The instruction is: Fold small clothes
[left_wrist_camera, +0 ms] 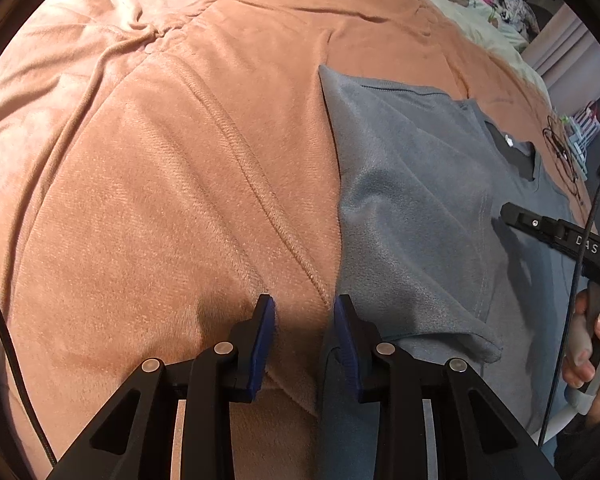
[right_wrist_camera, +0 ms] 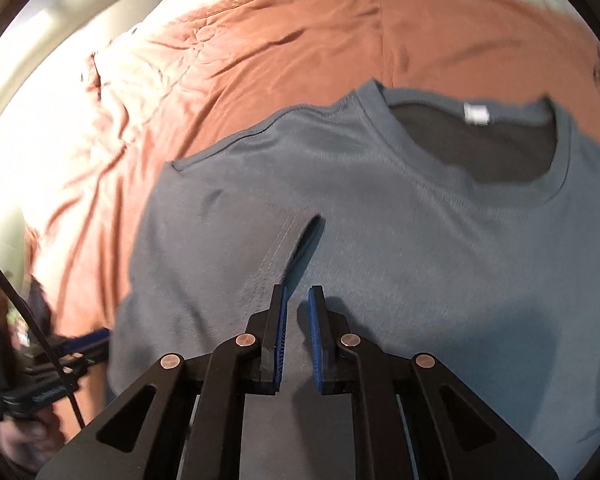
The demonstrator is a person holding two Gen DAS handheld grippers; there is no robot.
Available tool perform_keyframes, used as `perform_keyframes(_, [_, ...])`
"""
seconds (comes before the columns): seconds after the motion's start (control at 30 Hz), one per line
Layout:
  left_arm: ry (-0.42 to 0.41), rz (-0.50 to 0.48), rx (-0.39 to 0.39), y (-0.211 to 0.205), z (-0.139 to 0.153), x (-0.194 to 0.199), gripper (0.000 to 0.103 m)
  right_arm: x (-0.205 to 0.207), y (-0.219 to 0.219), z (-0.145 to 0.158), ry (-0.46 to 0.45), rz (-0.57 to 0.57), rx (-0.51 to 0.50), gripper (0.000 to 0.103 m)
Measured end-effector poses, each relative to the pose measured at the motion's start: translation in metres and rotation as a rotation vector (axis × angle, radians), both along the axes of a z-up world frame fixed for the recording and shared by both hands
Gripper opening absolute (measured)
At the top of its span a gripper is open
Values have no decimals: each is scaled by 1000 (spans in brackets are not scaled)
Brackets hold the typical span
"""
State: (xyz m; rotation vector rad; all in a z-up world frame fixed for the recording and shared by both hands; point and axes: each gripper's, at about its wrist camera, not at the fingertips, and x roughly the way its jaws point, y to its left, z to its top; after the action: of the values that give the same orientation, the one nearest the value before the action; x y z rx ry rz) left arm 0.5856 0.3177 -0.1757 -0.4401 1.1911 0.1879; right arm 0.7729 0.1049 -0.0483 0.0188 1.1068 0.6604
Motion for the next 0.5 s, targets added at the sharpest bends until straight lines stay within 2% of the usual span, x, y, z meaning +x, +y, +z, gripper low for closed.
perform_keyframes(0.23, [-14,0,-12,6,1,-5,34,24,-7,-11,69,-13,113,13])
perform_keyframes(0.4, [-73,-6,0,6,11,-1,34,31,-8,-18,77,-42,138,34])
perform_keyframes(0.5, [-55,-26,11,2,7,8,34,31,-6,-18,65,-45,133,36])
